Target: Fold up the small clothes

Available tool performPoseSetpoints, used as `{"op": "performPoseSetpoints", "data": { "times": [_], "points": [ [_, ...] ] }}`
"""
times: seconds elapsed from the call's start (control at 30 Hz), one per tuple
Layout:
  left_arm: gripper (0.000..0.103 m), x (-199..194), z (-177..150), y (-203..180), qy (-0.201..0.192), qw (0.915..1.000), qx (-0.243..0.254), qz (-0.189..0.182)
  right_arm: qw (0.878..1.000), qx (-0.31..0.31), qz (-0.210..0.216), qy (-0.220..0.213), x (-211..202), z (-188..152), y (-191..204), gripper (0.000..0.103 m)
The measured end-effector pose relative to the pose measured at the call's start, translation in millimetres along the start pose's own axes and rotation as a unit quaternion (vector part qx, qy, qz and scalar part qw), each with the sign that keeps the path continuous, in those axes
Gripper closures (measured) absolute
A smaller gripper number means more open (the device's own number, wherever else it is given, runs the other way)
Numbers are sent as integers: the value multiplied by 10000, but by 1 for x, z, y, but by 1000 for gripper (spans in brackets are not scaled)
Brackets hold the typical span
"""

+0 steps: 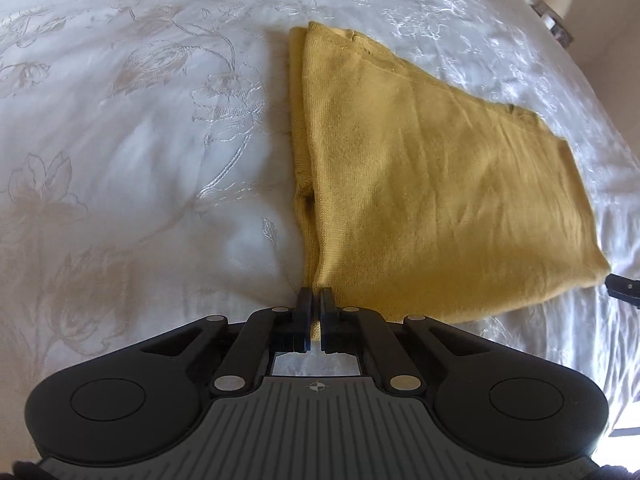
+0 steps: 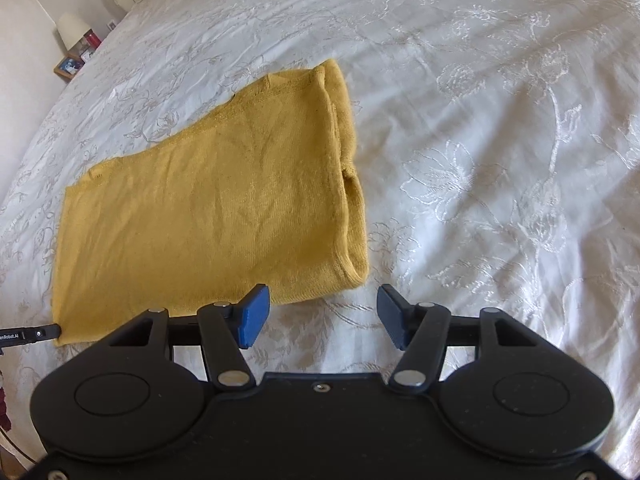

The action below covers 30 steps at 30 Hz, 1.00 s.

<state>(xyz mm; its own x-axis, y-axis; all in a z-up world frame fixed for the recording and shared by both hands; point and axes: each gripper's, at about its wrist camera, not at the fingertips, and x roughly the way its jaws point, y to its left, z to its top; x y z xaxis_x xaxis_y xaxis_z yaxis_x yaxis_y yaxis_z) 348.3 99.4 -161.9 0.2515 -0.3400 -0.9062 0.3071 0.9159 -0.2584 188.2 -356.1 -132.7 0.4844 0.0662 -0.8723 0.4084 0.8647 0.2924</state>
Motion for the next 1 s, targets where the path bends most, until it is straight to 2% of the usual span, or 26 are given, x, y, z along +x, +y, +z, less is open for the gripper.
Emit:
{"op": "performPoseSetpoints", "data": {
  "times": [0.1, 0.23, 0.3, 0.37, 0.47, 0.5, 0.53, 0.57, 0.63, 0.7, 0.83, 0.9, 1.0],
  "points": [
    [98, 3, -2, -3, -18, 9999, 90, 113, 9999, -29, -73, 132, 12, 7, 1, 39],
    [94, 2, -3, 2, -39, 9999, 17, 114, 9940, 23, -745, 800, 39, 10, -8, 42],
    [91, 2, -3, 1, -45, 9997, 132, 187, 9935, 243, -720, 853, 41, 12, -15, 43],
    [83, -1, -2, -4, -51, 9989, 299, 349, 9944, 291, -689, 744, 33, 15, -12, 42],
    [74, -15, -2, -11, -272, 9977, 287, 548, 9975, 64, -656, 260, 10, 19, 2, 39],
    [72, -21, -2, -14, -384, 9974, 242, 567, 9977, -76, -666, 100, 4, 19, 9, 35],
    [62, -27, -3, -16, -506, 9969, 198, 573, 9976, -260, -643, -53, -2, 20, 18, 28],
    [45, -33, -4, -20, -616, 9964, 175, 561, 9971, -459, -579, -175, -5, 20, 28, 24],
    [25, -39, -4, -29, -758, 9956, 162, 525, 9946, -909, -402, -311, -4, 22, 51, 12],
    [20, -40, -4, -39, -813, 9954, 191, 475, 9902, -1345, -238, -277, 6, 22, 76, 0],
    [9, -31, -1, -60, -686, 9963, 305, 427, 9828, -1845, -29, 112, 41, 24, 108, 1],
    [6, -27, -1, -68, -605, 9967, 376, 393, 9814, -1873, -99, 399, 60, 20, 113, 1],
    [5, -25, -4, -79, -587, 9961, 512, 412, 9732, -2128, -489, 722, 78, 4, 110, 1]
  ]
}}
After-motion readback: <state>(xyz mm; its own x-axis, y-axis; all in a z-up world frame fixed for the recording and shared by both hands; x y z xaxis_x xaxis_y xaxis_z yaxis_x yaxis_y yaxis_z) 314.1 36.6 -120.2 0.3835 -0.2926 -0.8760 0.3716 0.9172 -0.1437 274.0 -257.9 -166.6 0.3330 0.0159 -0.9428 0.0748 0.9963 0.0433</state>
